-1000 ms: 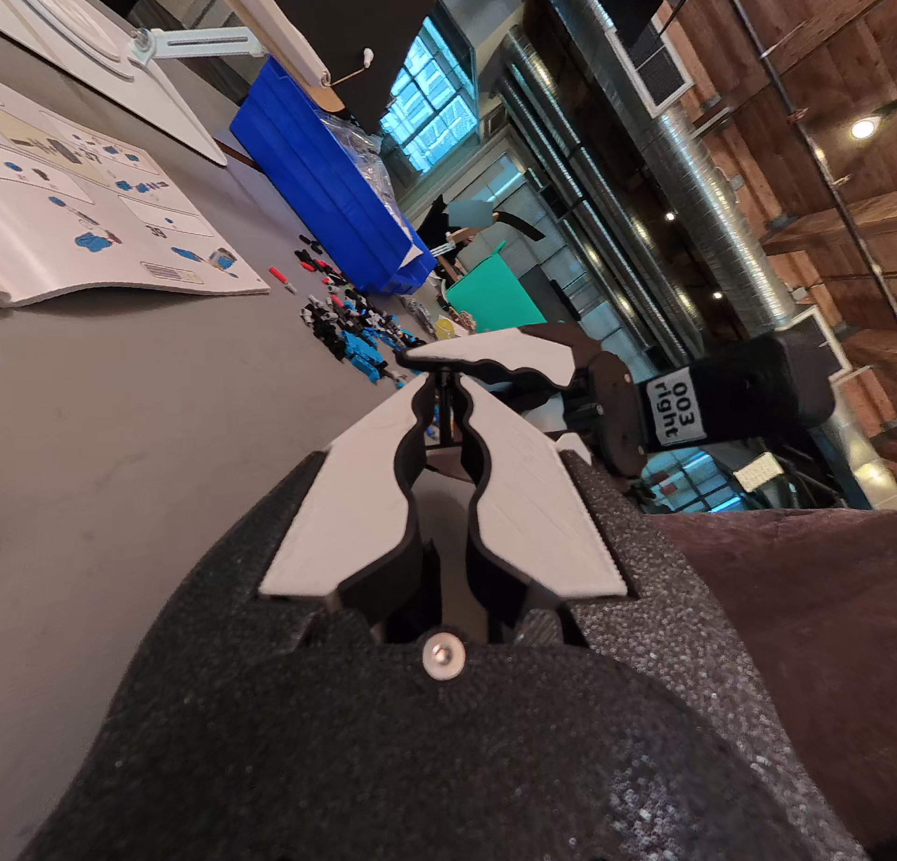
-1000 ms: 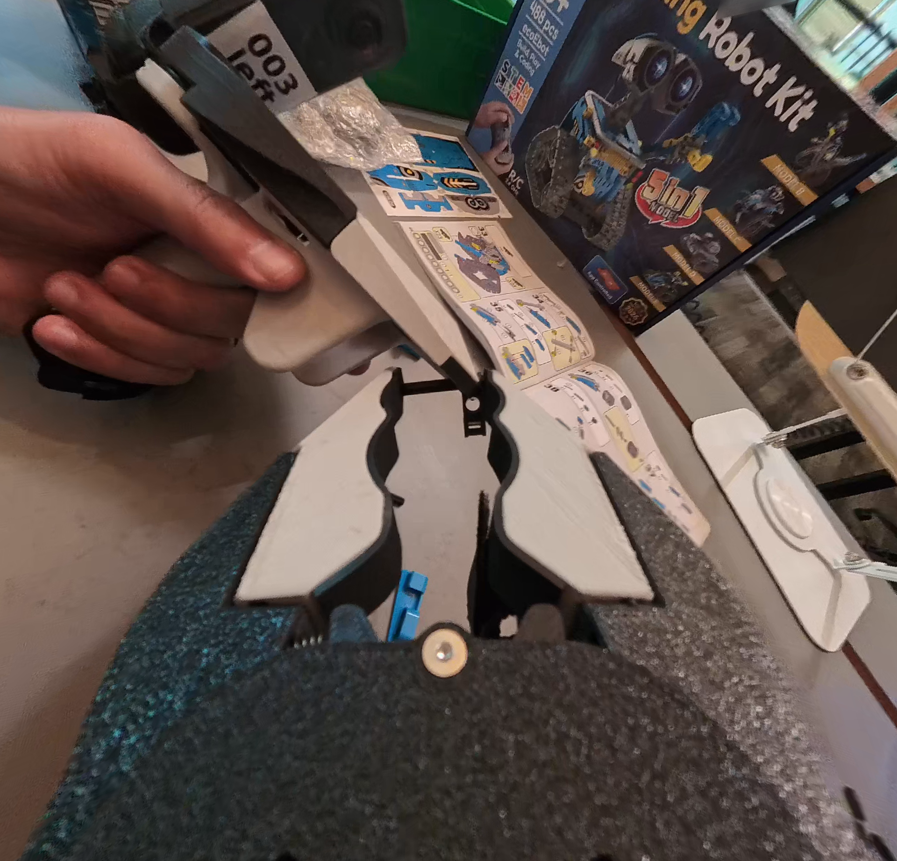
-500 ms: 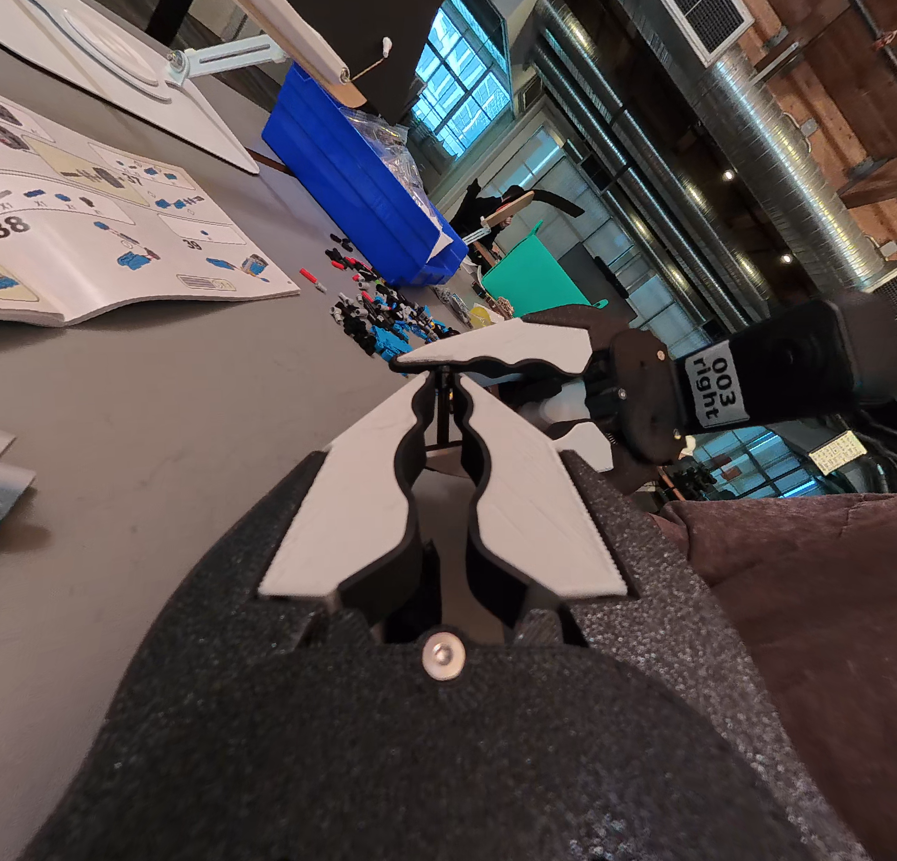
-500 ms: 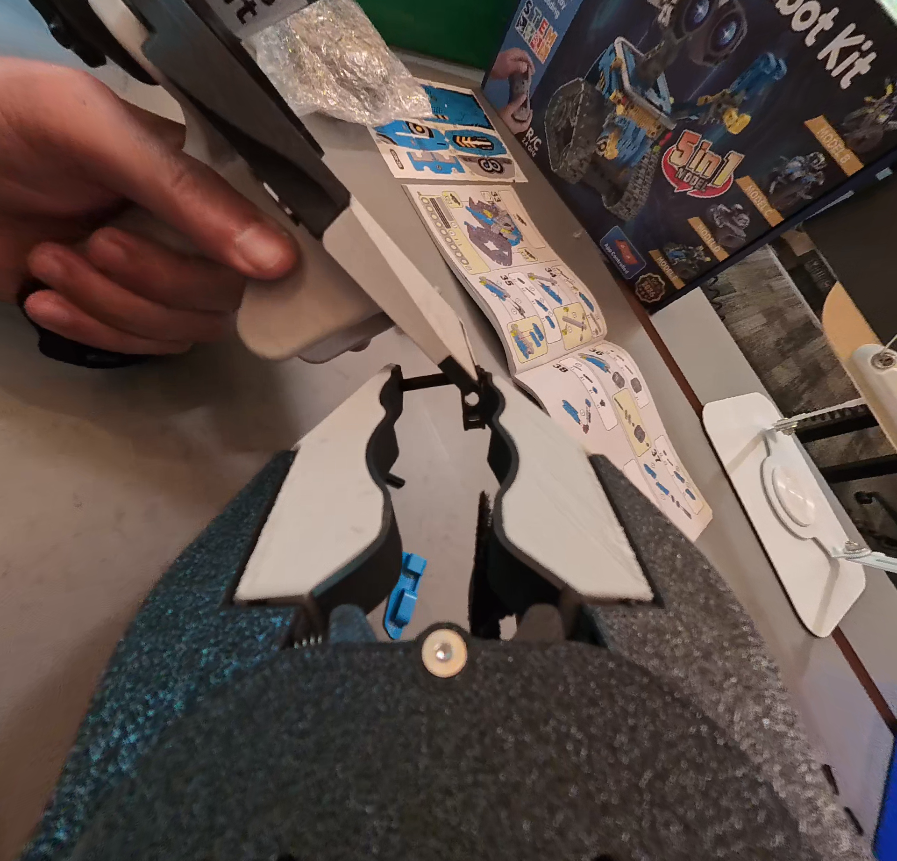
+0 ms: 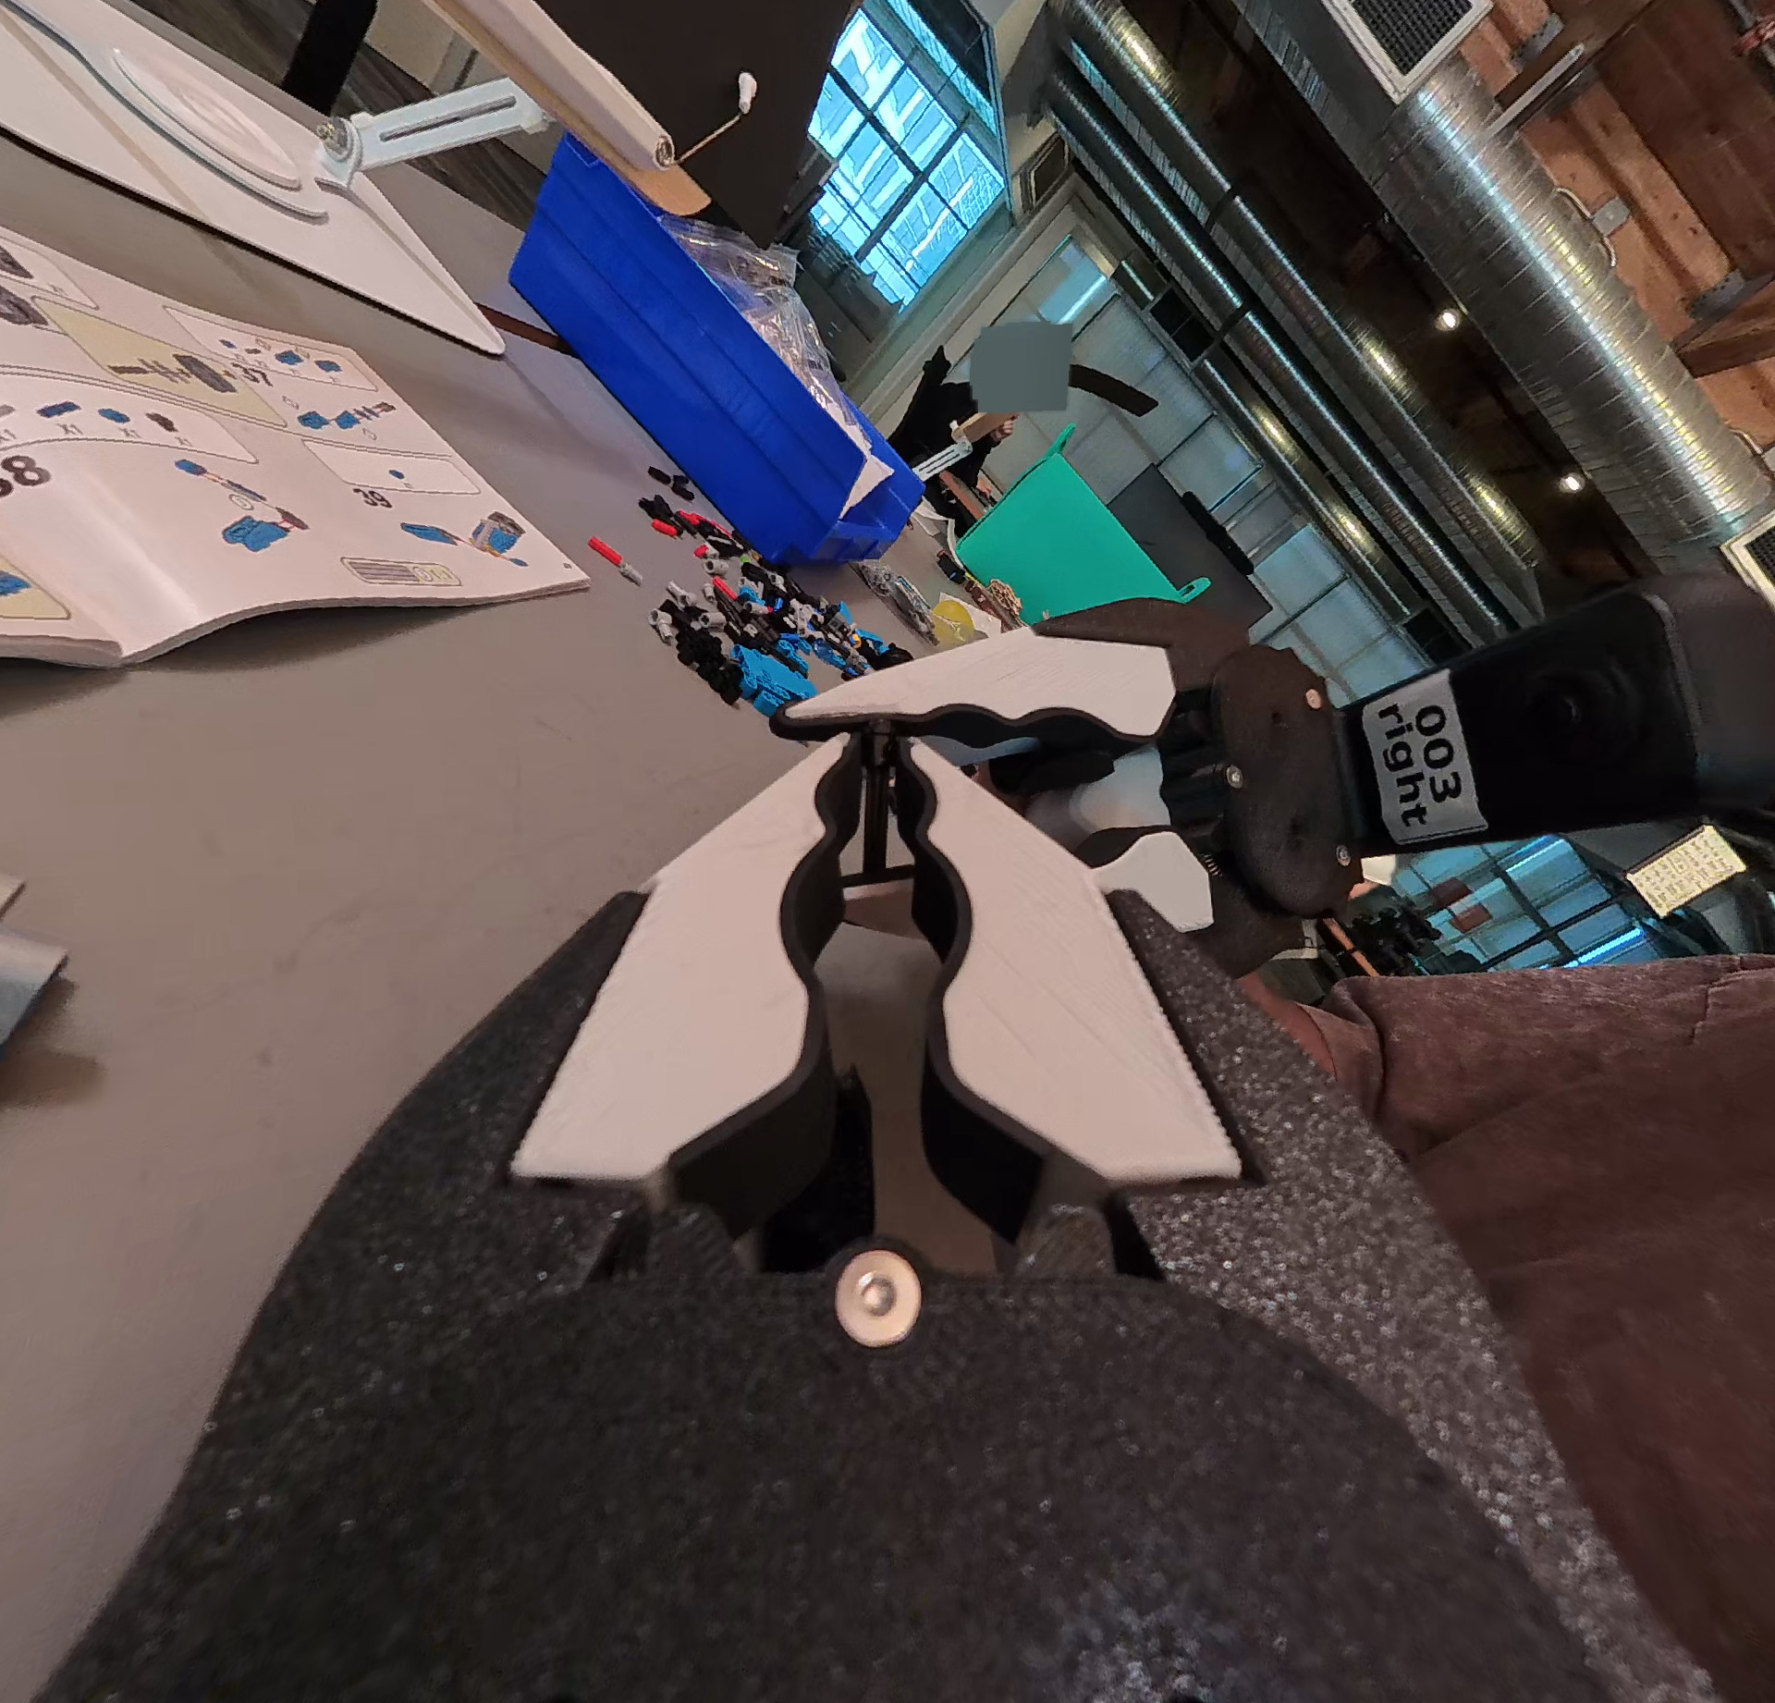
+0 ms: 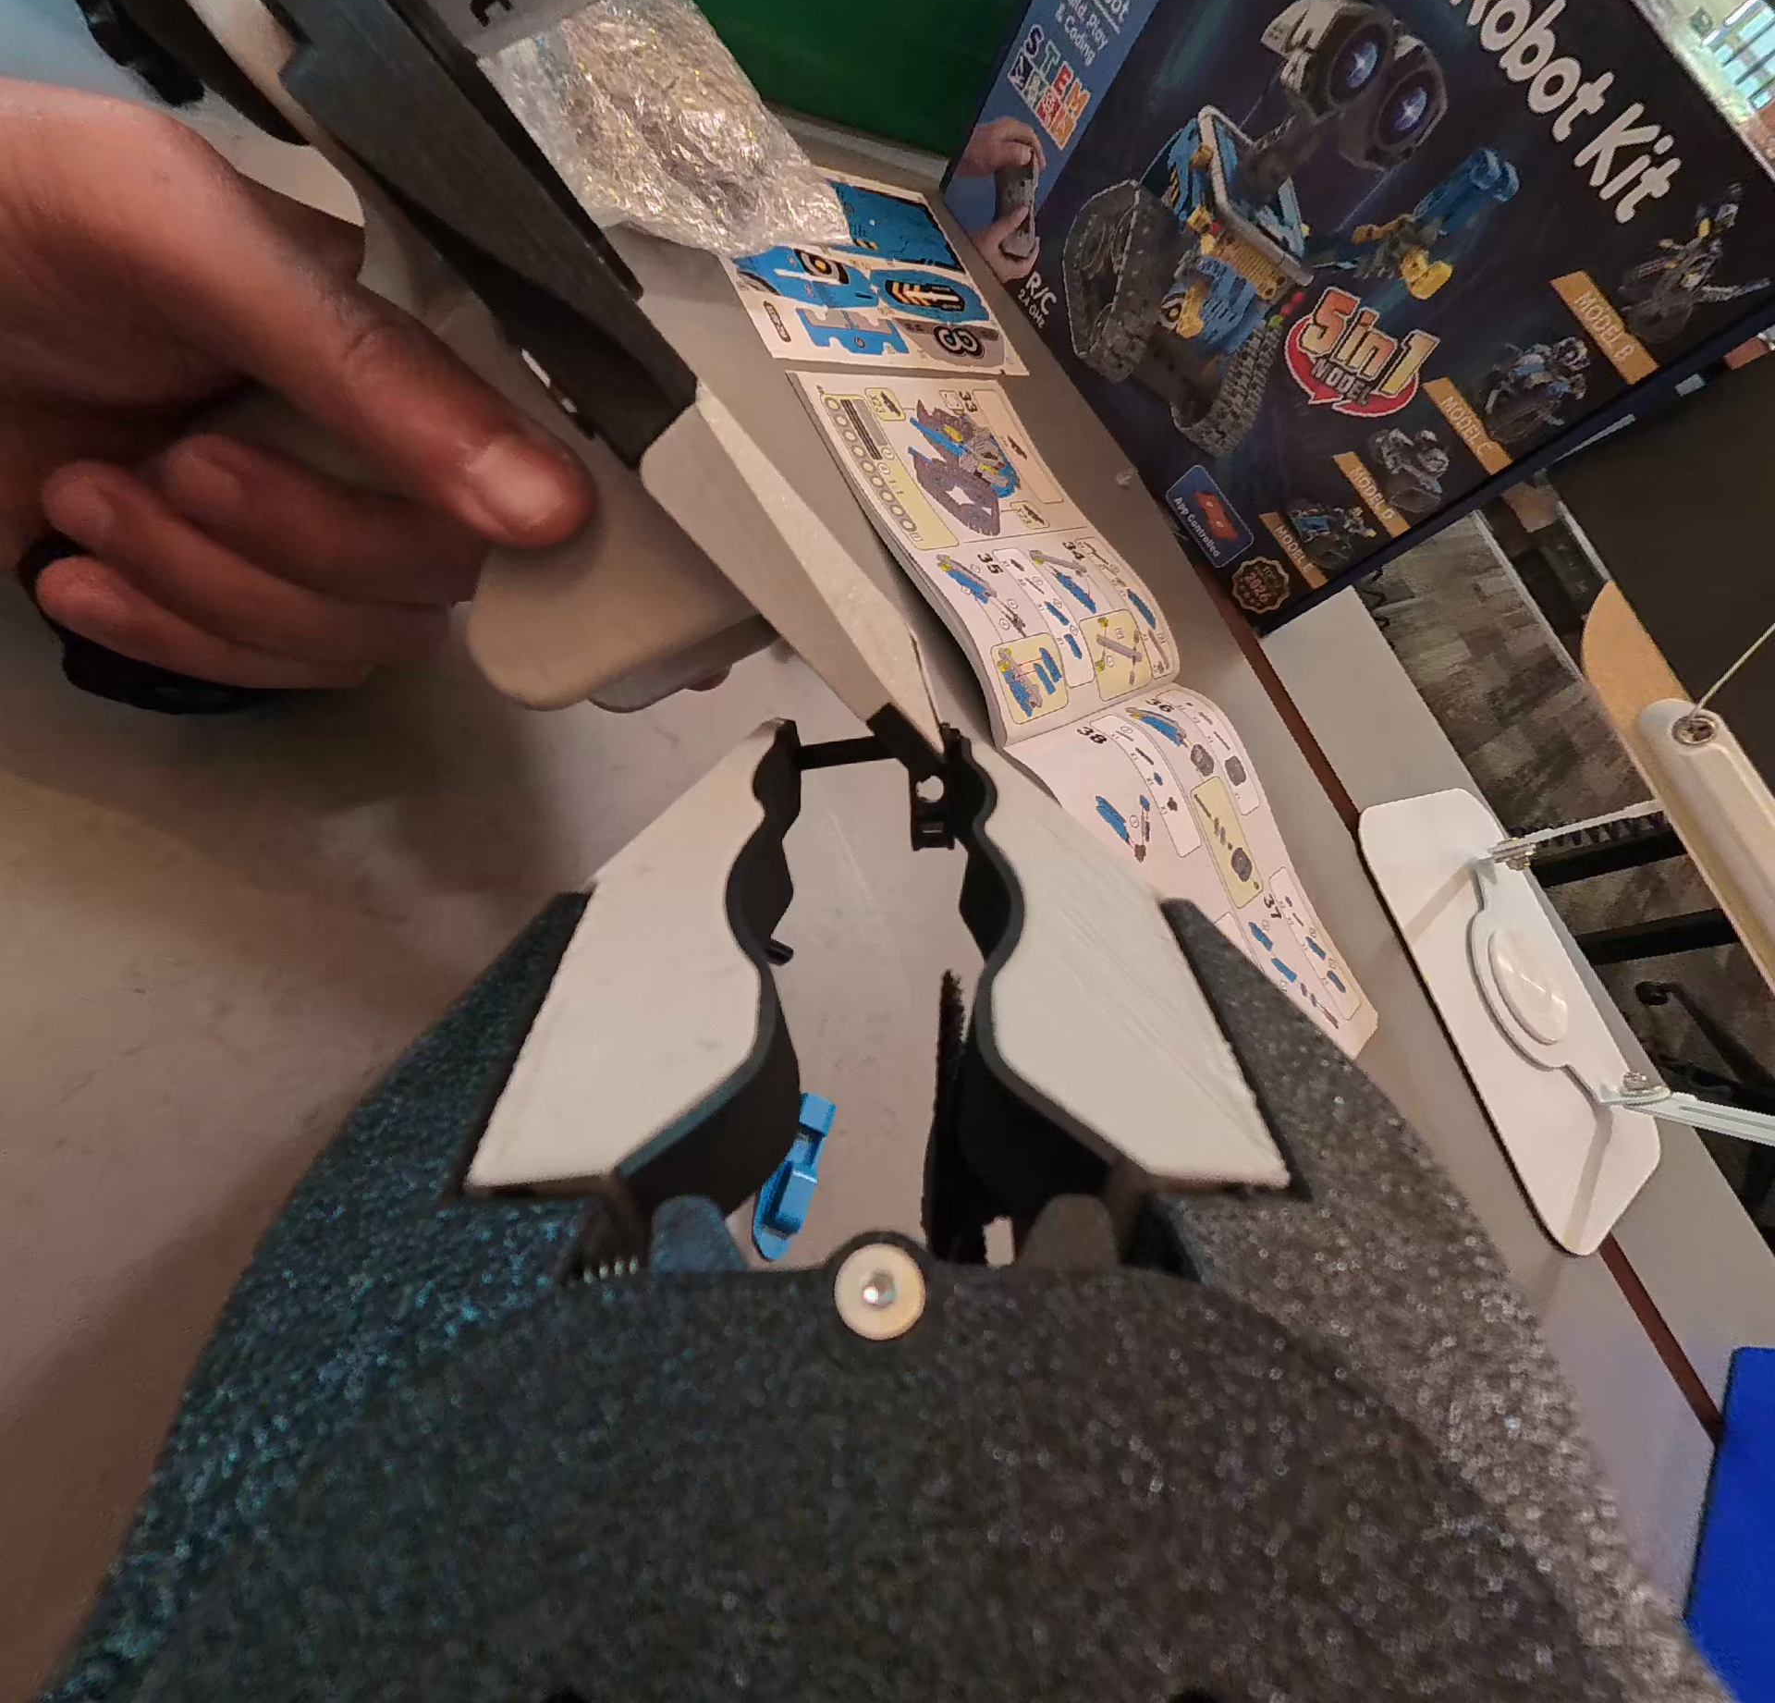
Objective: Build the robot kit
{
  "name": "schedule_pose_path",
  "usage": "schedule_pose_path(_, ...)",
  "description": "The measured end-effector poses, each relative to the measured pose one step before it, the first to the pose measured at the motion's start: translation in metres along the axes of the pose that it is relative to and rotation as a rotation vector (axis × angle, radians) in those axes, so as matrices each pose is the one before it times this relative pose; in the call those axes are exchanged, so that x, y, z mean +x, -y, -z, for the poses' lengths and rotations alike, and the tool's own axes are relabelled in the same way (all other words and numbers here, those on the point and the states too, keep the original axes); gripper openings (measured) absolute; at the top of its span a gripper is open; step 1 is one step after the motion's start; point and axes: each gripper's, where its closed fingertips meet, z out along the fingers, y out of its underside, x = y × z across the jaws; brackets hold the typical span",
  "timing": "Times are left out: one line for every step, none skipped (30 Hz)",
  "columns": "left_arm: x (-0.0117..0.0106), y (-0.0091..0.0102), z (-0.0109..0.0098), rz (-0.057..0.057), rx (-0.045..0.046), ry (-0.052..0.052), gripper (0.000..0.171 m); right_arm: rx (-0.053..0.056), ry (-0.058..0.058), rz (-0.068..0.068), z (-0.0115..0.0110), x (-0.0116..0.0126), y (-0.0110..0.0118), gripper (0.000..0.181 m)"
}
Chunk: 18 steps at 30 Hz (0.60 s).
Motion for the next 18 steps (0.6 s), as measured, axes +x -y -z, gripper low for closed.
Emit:
schedule_pose_path(-0.00088,0.00017,0.00002,-0.0028,-0.00032,0.0064,0.005,0.0046,0.0108,-0.0168,-0.00055,-0.00012,0.00014,0.031)
schedule_pose_path(-0.00118,0.0001,-0.00001,-0.0055,-0.00189,0.0081,0.005,0.0026,0.0189,-0.034,-0.00092,-0.00052,-0.00031,0.032)
schedule_pose_path(-0.0007,0.0002,-0.00007,-0.0076,-0.00139,0.0066,0.006,0.0038,0.0085,-0.0208,-0.00056,0.00023,-0.00016,0.033)
schedule_pose_path(-0.00053,0.00016,-0.00021,-0.0102,-0.00173,0.0081,0.006,-0.0054,-0.0057,0.0069,-0.00032,0.00086,-0.00062,0.034)
schedule_pose_path(-0.00086,-0.00007,-0.00008,-0.0095,-0.00139,0.0089,0.006,-0.0148,-0.0165,0.0228,-0.0006,0.00132,-0.0013,0.035)
schedule_pose_path(-0.00084,-0.0004,0.00001,-0.0048,-0.00248,0.0072,0.005,-0.0094,-0.0162,0.0334,-0.00055,0.00031,-0.00062,0.035)
schedule_pose_path(-0.00095,-0.00076,0.0,-0.0031,-0.00333,0.0066,0.005,-0.0083,-0.012,0.0267,-0.00075,-0.00007,-0.00078,0.035)
schedule_pose_path(-0.00093,-0.00083,0.00006,-0.0045,-0.00419,0.0075,0.005,-0.0103,-0.0025,0.014,-0.00082,-0.00056,-0.00132,0.035)
schedule_pose_path(-0.00071,0.00004,0.00007,-0.0056,-0.00006,0.0073,0.005,-0.0031,-0.0004,0.0045,-0.00044,-0.0002,-0.00056,0.035)
schedule_pose_path(-0.001,0.00049,0.00029,-0.0087,0.00111,0.0097,0.005,0.0027,-0.004,0.0056,0.00009,0.00058,0.00003,0.036)
schedule_pose_path(-0.00145,0.0008,0.00052,-0.0112,0.00138,0.0127,0.005,-0.0031,-0.0134,0.0158,0.00043,0.00165,-0.00072,0.038)
schedule_pose_path(-0.00153,0.00048,0.00067,-0.0078,0.00007,0.0093,0.005,-0.0119,-0.0193,0.024,0.00034,0.00206,-0.00204,0.039)
schedule_pose_path(-0.00095,0.00009,0.00052,0.0026,-0.0005,0.0019,0.005,-0.0135,-0.0215,0.0328,0.00074,0.00182,-0.00255,0.036)
schedule_pose_path(-0.0006,0.00024,0.00042,0.009,0.0026,-0.0017,0.005,0.0044,-0.0132,0.0418,0.0015,0.00026,-0.00005,0.033)
schedule_pose_path(-0.00032,0.00055,0.00046,0.0095,0.00509,-0.0031,0.005,0.0246,-0.0079,0.0262,0.00234,-0.00057,0.00302,0.027)
schedule_pose_path(-0.00012,0.00062,0.00022,0.0046,0.00286,-0.0022,0.005,0.0153,0.0067,0.0059,0.00122,-0.00164,0.00182,0.026)
schedule_pose_path(-0.00015,0.00067,-0.00006,0.0008,0.00298,0.0004,0.005,-0.004,0.0176,-0.0114,-0.00069,-0.00221,-0.00108,0.032)
schedule_pose_path(0.00048,0.00047,-0.00029,-0.0005,0.00133,-0.0027,0.005,-0.0069,0.0196,-0.0266,-0.00146,-0.00183,-0.00175,0.038)
